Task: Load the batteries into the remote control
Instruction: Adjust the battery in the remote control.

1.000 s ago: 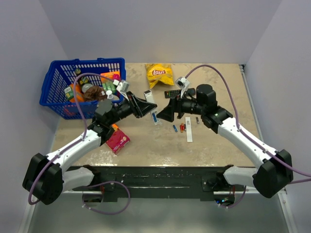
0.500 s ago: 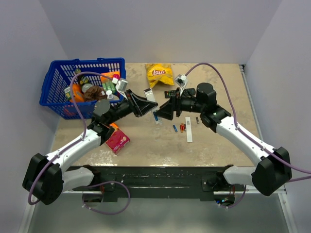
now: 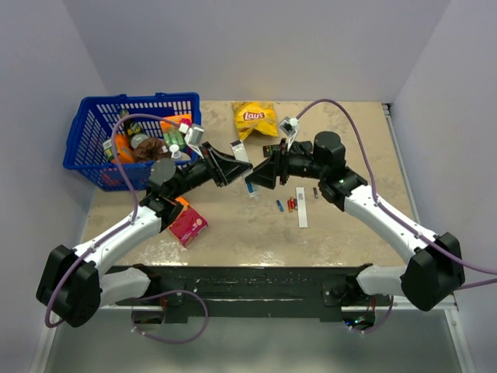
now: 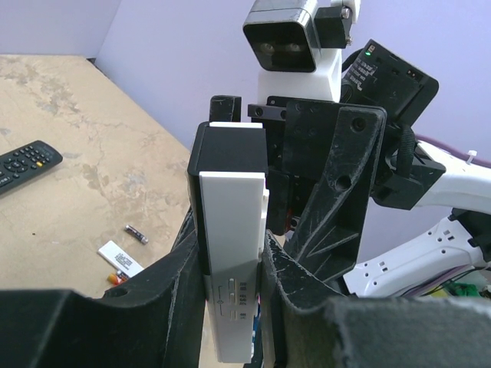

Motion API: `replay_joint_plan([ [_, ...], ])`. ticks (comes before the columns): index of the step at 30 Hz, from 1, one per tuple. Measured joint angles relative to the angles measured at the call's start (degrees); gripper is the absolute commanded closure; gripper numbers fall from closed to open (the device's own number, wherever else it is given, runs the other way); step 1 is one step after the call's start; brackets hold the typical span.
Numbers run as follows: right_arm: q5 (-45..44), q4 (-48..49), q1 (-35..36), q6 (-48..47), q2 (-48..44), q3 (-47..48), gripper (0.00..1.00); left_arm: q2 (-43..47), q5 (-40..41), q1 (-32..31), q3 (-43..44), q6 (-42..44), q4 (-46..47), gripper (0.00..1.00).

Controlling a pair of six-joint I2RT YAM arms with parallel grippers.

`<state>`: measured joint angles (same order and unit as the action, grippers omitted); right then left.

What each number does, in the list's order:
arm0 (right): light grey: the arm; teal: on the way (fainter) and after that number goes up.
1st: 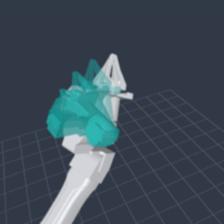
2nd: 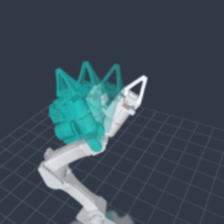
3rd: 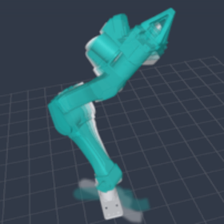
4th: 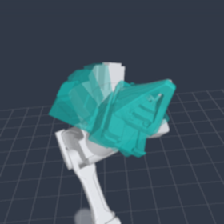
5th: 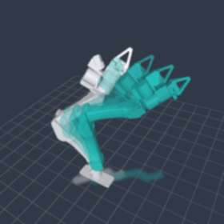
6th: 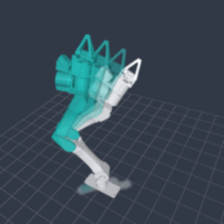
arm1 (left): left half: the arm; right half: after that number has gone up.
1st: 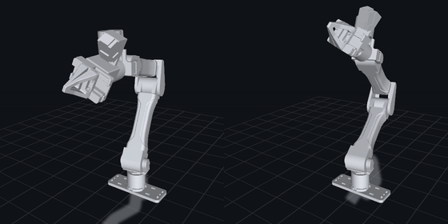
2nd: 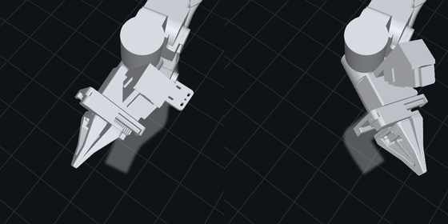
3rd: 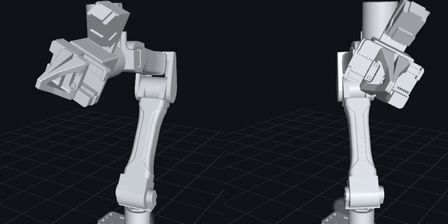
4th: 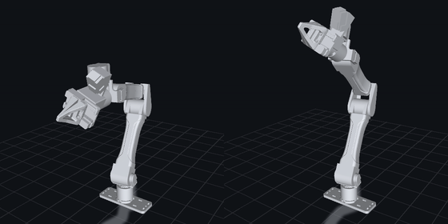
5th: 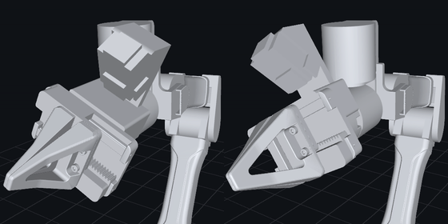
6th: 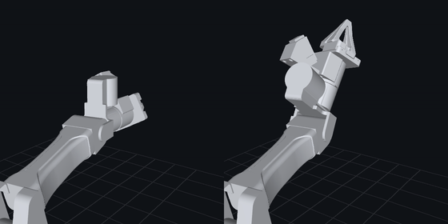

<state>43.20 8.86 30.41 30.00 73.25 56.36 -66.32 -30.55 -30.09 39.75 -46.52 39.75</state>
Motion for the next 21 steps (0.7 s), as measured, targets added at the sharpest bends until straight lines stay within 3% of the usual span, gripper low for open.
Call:
replay_joint_plan([
  [8, 0.50, 0.61, 0.09, 0.48, 1.27, 0.20, 0.41, -0.44, 0.24, -0.20, 0.31, 0.07, -0.13, 1.00],
  [15, 1.16, 1.07, 0.33, 0.28, 1.25, 0.11, 0.55, -0.52, 1.75, -0.33, 0.31, -0.74, -0.42, 1.00],
  [21, 1.38, 2.78, 0.42, 0.28, -0.24, -3.37, 0.55, -0.57, 3.69, -0.35, 0.31, -2.54, 0.48, 1.00],
])
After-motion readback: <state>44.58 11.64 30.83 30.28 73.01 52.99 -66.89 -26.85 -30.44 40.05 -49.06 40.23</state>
